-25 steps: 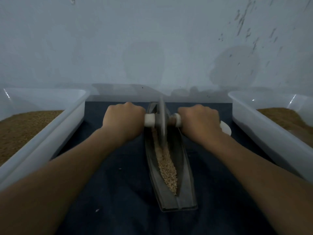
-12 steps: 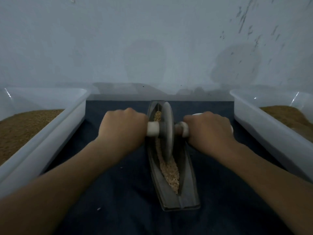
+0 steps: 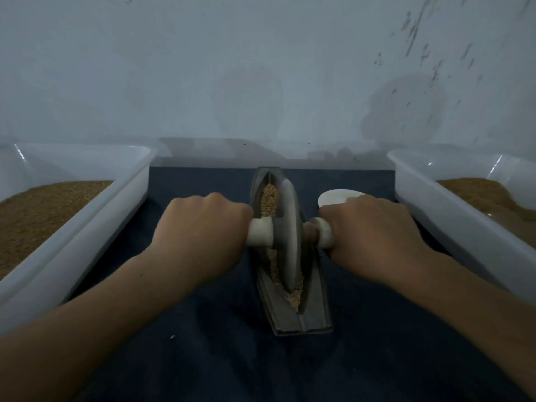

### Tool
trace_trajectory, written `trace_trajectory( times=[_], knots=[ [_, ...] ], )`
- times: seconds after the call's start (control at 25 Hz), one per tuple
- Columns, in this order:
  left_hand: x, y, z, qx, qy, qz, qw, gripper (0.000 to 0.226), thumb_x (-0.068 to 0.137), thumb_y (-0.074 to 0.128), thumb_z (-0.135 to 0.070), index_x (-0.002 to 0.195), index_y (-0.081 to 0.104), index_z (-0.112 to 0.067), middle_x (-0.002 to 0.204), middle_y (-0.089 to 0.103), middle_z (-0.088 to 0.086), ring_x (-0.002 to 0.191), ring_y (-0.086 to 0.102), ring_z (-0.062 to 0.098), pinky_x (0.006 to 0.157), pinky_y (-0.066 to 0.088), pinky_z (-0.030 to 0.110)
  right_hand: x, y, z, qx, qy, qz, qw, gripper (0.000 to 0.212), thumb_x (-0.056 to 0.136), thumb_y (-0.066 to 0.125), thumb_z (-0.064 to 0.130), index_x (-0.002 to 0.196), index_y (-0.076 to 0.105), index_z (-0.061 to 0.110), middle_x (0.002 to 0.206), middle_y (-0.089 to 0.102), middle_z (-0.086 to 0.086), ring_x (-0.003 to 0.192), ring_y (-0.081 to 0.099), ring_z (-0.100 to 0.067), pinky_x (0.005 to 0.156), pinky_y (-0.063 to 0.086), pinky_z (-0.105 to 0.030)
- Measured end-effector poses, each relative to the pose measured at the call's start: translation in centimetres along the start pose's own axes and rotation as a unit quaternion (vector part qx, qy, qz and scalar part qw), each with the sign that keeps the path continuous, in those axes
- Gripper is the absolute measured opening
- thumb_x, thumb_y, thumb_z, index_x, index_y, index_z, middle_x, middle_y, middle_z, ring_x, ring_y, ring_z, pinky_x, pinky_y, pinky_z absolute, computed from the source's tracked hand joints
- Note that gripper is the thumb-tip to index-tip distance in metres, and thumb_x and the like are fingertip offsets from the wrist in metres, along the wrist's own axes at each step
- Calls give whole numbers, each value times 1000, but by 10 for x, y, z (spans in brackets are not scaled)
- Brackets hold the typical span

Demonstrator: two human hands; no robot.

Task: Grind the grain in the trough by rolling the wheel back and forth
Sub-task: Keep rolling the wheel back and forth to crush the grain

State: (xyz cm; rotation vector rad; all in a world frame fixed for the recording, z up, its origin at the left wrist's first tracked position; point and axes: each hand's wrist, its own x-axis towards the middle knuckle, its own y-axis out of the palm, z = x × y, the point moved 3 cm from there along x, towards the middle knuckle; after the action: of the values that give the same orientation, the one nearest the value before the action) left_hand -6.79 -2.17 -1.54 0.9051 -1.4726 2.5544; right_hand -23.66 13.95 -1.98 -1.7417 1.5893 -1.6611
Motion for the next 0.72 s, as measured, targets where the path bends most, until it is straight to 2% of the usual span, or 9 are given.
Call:
trace_trajectory(
  times=[0.08, 0.16, 0.2, 0.28, 0.36, 0.44, 0.52, 0.6, 0.72],
  knots=[
    [13, 12, 1, 9, -24, 34, 999, 35, 64, 76, -34, 69, 42, -32, 56, 21, -8, 41, 17, 12, 44, 12, 22, 13, 11, -2, -1, 10, 23, 1000, 51, 59, 73, 35, 58, 23, 31, 53, 33, 12, 45, 23, -2, 47, 11, -16],
    [41, 34, 8, -12, -68, 64, 996, 10, 81, 65, -31, 84, 56, -29, 65, 36, -5, 51, 37, 18, 48, 29, 30, 46, 30, -2, 27, 42, 55, 997, 28, 74, 70, 36, 67, 44, 30, 64, 43, 9, 55, 43, -16, 53, 28, -25],
    [55, 41, 12, -26, -82, 86, 993, 6, 86, 61, -29, 92, 59, -28, 71, 43, -3, 59, 44, 21, 54, 35, 33, 65, 35, 0, 29, 51, 69, 996, 15, 81, 67, 37, 76, 55, 30, 72, 52, 5, 65, 52, -22, 58, 34, -29],
    [74, 48, 18, -49, -104, 111, 987, 10, 90, 56, -25, 98, 62, -26, 79, 50, 0, 67, 49, 24, 59, 39, 35, 93, 40, 0, 34, 59, 102, 992, 9, 87, 63, 35, 87, 63, 27, 90, 65, -3, 83, 63, -29, 65, 39, -33],
    [68, 43, 15, -46, -102, 100, 989, 8, 88, 57, -26, 94, 61, -26, 76, 48, -1, 65, 47, 23, 59, 38, 35, 89, 37, -1, 41, 44, 101, 993, 9, 87, 64, 32, 83, 57, 29, 90, 64, -2, 86, 63, -29, 65, 39, -34],
    [40, 34, 11, -41, -85, 70, 993, 9, 83, 61, -31, 84, 54, -27, 66, 37, -6, 55, 38, 19, 54, 33, 32, 57, 25, 0, 43, 12, 67, 997, 21, 79, 70, 31, 77, 49, 33, 73, 50, 4, 71, 58, -26, 58, 34, -31],
    [9, 17, 5, -27, -30, 14, 999, 34, 70, 72, -37, 72, 37, -32, 58, 23, -11, 45, 19, 11, 45, 19, 24, 22, 11, 3, 27, -13, 25, 999, 46, 67, 76, 32, 66, 30, 35, 63, 37, 10, 54, 43, -18, 49, 20, -23],
    [1, 3, 4, -21, 11, -21, 999, 52, 55, 78, -36, 67, 28, -34, 54, 13, -13, 42, 7, 8, 47, 8, 17, 1, 6, 1, 16, -17, 12, 1000, 57, 60, 74, 31, 62, 17, 34, 58, 38, 9, 47, 39, -15, 46, 11, -19],
    [21, 16, 3, -1, -15, 43, 999, 32, 65, 74, -33, 69, 42, -32, 56, 21, -9, 42, 16, 12, 44, 15, 22, 15, 23, -3, 26, 25, 47, 998, 43, 71, 70, 30, 63, 28, 31, 62, 44, 9, 53, 45, -16, 46, 18, -22]
  ],
)
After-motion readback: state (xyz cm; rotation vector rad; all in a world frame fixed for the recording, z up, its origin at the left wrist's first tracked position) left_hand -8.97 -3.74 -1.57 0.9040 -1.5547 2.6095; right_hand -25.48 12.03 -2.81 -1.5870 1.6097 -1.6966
